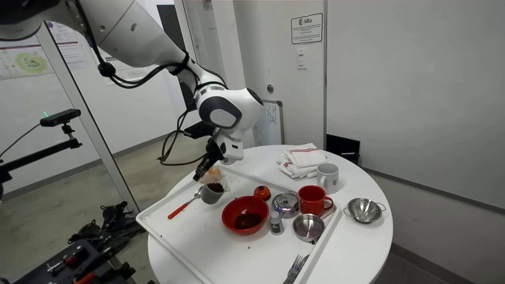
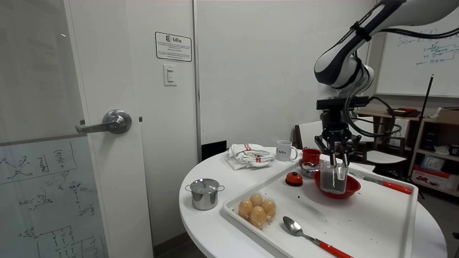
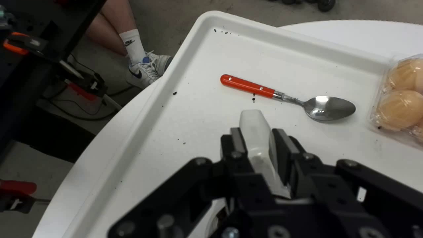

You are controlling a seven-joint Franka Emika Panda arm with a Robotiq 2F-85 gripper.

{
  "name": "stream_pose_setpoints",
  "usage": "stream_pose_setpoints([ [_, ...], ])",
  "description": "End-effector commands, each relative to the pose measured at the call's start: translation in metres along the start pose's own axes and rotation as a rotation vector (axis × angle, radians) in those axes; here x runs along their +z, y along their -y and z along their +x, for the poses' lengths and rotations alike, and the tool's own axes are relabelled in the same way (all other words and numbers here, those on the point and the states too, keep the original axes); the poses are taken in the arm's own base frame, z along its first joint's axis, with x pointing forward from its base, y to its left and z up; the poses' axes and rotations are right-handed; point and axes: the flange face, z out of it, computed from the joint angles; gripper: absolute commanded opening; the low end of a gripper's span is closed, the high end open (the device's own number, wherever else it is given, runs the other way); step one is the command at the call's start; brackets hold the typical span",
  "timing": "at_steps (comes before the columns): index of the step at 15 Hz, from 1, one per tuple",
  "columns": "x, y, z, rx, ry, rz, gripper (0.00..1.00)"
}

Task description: Pour the contents in the jug into the red bowl

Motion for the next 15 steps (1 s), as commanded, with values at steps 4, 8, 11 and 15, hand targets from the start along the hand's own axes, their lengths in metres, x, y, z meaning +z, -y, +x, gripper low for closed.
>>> stream_pose_setpoints([
  [4, -0.049, -0.018, 0.031, 0.066, 0.137, 0.132, 0.10],
  [8, -0.067, -0.032, 0.033, -0.014, 0.228, 0.165, 0.10],
  [11, -0.073, -0.035, 0.034, -0.058, 0.309, 0.159, 0.10],
  [15, -0.079, -0.041, 0.029, -0.107, 0.402, 0.176, 0.10],
])
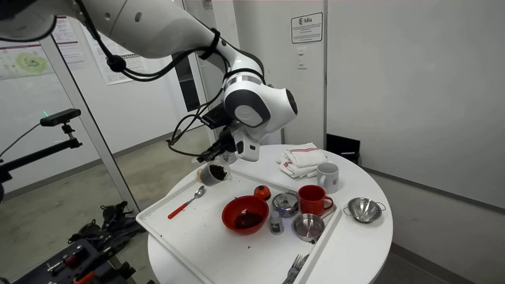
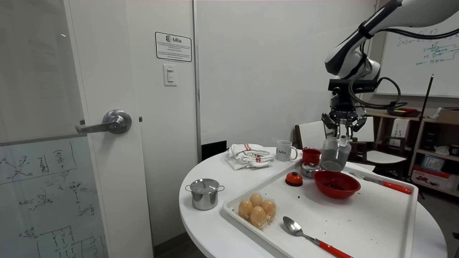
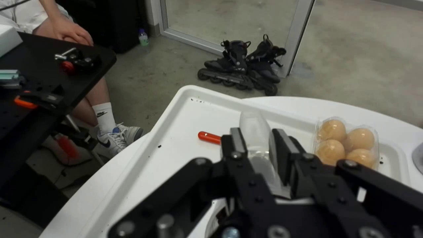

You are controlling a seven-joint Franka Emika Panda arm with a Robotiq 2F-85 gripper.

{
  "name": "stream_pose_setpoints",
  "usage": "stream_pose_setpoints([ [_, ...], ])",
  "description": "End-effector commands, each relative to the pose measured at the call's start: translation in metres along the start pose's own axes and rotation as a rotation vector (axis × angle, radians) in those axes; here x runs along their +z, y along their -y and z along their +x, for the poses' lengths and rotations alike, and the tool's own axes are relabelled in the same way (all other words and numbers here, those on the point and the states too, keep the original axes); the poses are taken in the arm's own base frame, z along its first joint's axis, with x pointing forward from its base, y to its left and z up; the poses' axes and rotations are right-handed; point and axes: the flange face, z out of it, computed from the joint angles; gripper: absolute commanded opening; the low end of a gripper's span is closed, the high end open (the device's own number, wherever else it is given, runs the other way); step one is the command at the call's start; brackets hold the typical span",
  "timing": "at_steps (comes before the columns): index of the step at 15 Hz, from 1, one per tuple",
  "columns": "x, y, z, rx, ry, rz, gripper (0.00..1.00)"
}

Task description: Pour the contents in the jug into the red bowl

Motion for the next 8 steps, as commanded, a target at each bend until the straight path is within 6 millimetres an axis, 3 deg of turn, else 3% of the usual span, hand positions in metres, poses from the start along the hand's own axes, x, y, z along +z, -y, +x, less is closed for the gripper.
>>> stream_pose_setpoints([
  [1, -0.010, 0.000, -0.003, -0.051, 0.105, 0.024, 0.10],
  [3, -0.011, -0.001, -0.003, -0.042, 0.151, 0.026, 0.10],
  [4, -0.006, -0.004, -0.004, -0.022, 0.094, 0.015, 0.10],
  [5, -0.006, -0.005, -0.003, -0.019, 0.097, 0.015, 0.26],
  [6, -0.007, -0.006, -0.002, -0.015, 0.095, 0.015, 0.26],
  [7, 0.000, -0.003, 0.001, -0.019, 0.122, -0.027, 0.10],
  [8, 0.005, -0.001, 0.003, -0.022, 0.163, -0.057, 0.10],
])
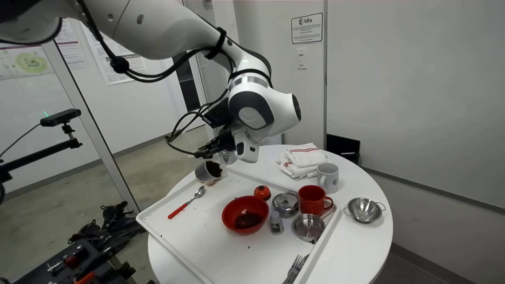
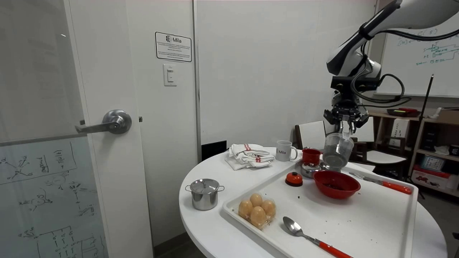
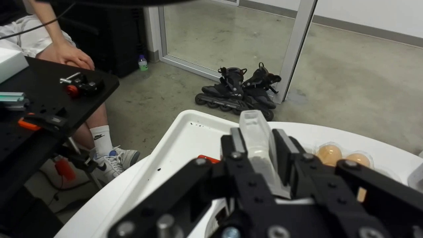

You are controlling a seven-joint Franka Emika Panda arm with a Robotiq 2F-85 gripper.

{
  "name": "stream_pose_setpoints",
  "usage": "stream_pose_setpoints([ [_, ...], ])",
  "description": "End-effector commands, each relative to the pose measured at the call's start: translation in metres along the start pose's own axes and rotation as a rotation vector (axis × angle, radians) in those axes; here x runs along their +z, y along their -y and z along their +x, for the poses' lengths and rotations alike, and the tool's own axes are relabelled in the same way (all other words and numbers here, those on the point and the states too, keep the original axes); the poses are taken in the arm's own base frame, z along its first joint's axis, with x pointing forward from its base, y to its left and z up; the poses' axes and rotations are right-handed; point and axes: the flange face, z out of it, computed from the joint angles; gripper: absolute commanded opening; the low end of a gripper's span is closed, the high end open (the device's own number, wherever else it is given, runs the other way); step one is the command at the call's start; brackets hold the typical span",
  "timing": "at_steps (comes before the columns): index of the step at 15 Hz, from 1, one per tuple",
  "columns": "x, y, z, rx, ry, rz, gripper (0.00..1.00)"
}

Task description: Pour the contents in the jug into the red bowl

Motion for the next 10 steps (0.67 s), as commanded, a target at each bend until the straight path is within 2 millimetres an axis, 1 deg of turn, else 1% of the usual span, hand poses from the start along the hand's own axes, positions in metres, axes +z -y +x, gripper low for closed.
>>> stream_pose_setpoints([
  [1, 0.012, 0.005, 0.009, 0.002, 0.108, -0.074, 0.10],
  [3, 0.014, 0.003, 0.014, 0.014, 0.170, -0.087, 0.10],
  [5, 0.011, 0.000, 0.021, 0.028, 0.209, -0.077, 0.10],
  [10, -0.009, -0.017, 0.036, 0.050, 0.253, -0.002, 0.10],
])
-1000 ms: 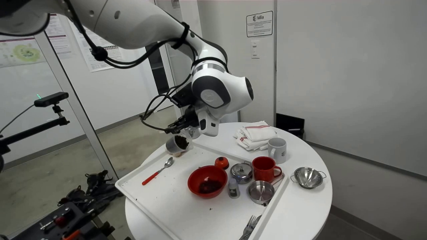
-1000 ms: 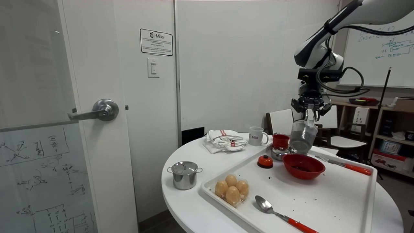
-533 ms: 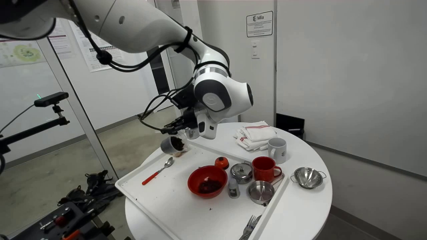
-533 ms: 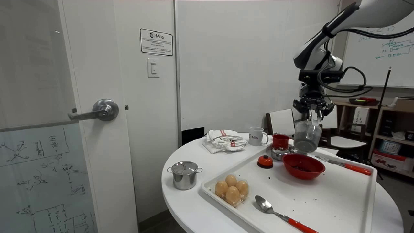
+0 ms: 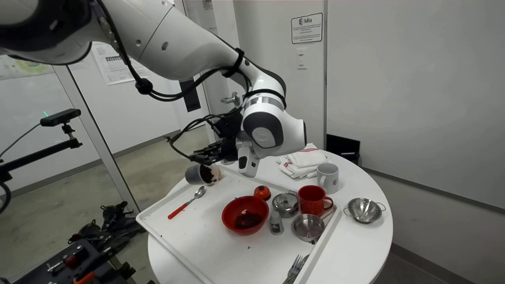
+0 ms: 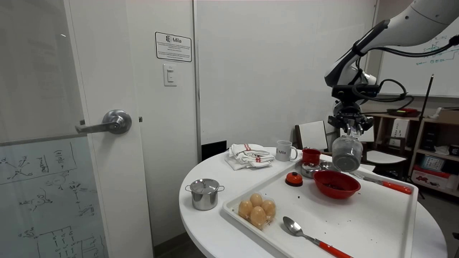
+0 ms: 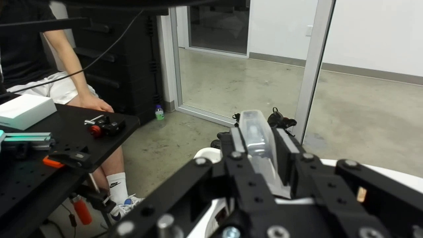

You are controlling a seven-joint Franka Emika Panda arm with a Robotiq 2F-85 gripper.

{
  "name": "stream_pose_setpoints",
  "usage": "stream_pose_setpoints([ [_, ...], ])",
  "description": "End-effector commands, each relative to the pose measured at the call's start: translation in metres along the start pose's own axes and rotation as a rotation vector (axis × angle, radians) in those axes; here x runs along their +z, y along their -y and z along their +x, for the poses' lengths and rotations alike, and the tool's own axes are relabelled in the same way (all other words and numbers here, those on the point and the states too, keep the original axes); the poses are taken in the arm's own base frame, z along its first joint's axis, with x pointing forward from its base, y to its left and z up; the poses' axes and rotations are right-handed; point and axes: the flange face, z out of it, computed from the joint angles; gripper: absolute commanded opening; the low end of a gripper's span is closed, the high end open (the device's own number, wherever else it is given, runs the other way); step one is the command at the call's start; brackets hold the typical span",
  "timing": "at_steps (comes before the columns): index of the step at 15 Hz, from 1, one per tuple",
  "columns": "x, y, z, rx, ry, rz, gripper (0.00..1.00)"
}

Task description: Pour the contents in the jug into the red bowl

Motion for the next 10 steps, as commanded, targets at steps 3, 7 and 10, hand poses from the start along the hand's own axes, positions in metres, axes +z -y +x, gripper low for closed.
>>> stream_pose_setpoints([
  [3, -0.030, -0.015, 0.001, -0.018, 0.064, 0.086, 0.10],
  [7, -0.040, -0.023, -0.002, -0.048, 0.089, 0.113, 0.10],
  [10, -0.039, -0.025, -0.004, -0.080, 0.122, 0.101, 0.10],
])
